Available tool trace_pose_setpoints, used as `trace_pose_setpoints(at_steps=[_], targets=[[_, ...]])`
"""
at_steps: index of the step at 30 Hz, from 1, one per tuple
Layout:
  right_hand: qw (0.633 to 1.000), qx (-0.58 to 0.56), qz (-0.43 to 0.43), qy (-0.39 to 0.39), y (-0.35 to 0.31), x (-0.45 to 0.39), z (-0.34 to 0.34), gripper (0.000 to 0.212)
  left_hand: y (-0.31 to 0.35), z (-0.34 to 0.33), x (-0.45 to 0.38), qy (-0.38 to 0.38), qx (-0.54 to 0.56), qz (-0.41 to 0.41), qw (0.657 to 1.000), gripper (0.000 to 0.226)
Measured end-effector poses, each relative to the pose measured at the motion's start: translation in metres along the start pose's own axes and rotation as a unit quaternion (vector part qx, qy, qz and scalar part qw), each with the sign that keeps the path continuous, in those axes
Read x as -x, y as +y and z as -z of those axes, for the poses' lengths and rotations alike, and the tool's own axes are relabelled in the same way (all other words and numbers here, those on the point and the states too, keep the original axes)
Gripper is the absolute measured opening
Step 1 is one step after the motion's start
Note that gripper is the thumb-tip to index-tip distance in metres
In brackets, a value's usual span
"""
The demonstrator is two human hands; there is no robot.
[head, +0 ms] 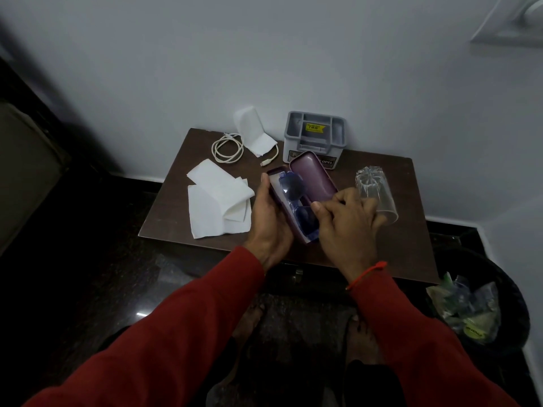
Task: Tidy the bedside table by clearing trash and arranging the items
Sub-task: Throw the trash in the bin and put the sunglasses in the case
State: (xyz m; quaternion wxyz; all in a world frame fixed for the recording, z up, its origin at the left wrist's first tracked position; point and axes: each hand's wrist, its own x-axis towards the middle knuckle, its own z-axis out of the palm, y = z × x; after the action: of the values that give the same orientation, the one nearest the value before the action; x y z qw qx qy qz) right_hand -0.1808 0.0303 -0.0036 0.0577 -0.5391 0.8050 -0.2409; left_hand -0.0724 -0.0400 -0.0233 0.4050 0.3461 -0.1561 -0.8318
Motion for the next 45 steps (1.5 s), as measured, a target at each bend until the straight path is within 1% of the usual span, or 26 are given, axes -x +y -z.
trace_pose_setpoints(at_steps=[2, 5, 6, 9, 11, 13, 15, 16, 18, 21, 23, 26, 28, 30, 32, 36, 39, 41, 43, 45], targets=[[1.0, 0.014, -0.005, 0.023, 0.001, 0.0, 0.0, 0.033, -0.002, 0.0, -0.001, -0.007, 0.001, -0.006, 1.0, 0.057], [0.997, 0.02, -0.006, 0.072, 0.0, 0.0, 0.001, 0.025, -0.005, 0.0, 0.0, -0.018, 0.018, 0.002, 1.0, 0.057], [0.997, 0.01, -0.01, 0.081, 0.0, 0.0, 0.002, 0.028, -0.005, 0.0, 0.001, -0.019, 0.023, 0.005, 1.0, 0.058], [0.993, -0.05, -0.05, 0.094, 0.003, -0.004, 0.005, 0.056, -0.004, 0.001, 0.001, -0.028, 0.034, 0.009, 0.999, 0.059], [0.991, -0.092, -0.059, 0.074, 0.006, -0.006, 0.003, 0.069, -0.004, 0.001, 0.001, -0.03, 0.034, 0.007, 0.999, 0.06], [0.987, -0.155, -0.043, 0.027, 0.011, -0.008, 0.0, 0.071, -0.005, 0.001, 0.002, -0.033, 0.023, 0.008, 0.999, 0.06], [0.973, -0.226, -0.041, -0.011, 0.012, -0.008, -0.001, 0.069, -0.005, 0.001, 0.002, -0.029, 0.012, 0.01, 0.999, 0.059], [0.969, -0.246, -0.037, -0.018, 0.013, -0.009, -0.001, 0.067, -0.005, 0.0, 0.003, -0.026, 0.006, 0.01, 1.0, 0.059], [0.963, -0.268, -0.024, -0.022, 0.013, -0.009, 0.001, 0.063, -0.004, -0.002, 0.005, -0.017, -0.001, 0.008, 1.0, 0.057], [0.949, -0.313, -0.044, -0.025, 0.012, -0.01, 0.004, 0.053, -0.004, -0.002, 0.005, -0.014, -0.005, 0.007, 1.0, 0.054], [0.949, -0.311, -0.05, -0.025, 0.012, -0.01, 0.004, 0.051, -0.004, -0.002, 0.006, -0.013, -0.006, 0.01, 1.0, 0.056], [0.955, -0.294, -0.023, -0.028, 0.014, -0.011, 0.001, 0.048, -0.005, -0.004, 0.006, -0.013, -0.007, 0.029, 0.999, 0.068], [0.955, -0.294, -0.008, -0.037, 0.015, -0.011, -0.001, 0.049, -0.008, -0.002, 0.0, -0.008, -0.02, 0.01, 1.0, 0.074], [0.955, -0.293, -0.001, -0.041, 0.014, -0.01, -0.002, 0.052, -0.01, 0.004, -0.008, 0.019, -0.042, -0.019, 0.999, 0.068], [0.955, -0.292, 0.003, -0.046, 0.015, -0.01, -0.004, 0.055, -0.011, 0.007, -0.009, 0.033, -0.058, -0.027, 0.997, 0.06], [0.953, -0.298, 0.004, -0.052, 0.016, -0.01, -0.006, 0.057, -0.012, 0.008, -0.008, 0.036, -0.071, -0.024, 0.997, 0.06], [0.956, -0.29, 0.003, -0.048, 0.016, -0.01, -0.006, 0.058, -0.012, 0.007, -0.008, 0.031, -0.08, -0.017, 0.996, 0.065], [0.962, -0.27, 0.009, -0.037, 0.016, -0.01, -0.007, 0.058, -0.01, 0.006, -0.005, 0.026, -0.083, -0.011, 0.996, 0.064], [0.974, -0.225, 0.023, -0.021, 0.015, -0.01, -0.007, 0.058, -0.007, 0.002, 0.001, 0.008, -0.061, 0.009, 0.998, 0.06], [0.98, -0.198, 0.028, -0.011, 0.013, -0.009, -0.007, 0.058, -0.006, 0.001, 0.003, -0.016, -0.033, 0.021, 0.999, 0.065]])
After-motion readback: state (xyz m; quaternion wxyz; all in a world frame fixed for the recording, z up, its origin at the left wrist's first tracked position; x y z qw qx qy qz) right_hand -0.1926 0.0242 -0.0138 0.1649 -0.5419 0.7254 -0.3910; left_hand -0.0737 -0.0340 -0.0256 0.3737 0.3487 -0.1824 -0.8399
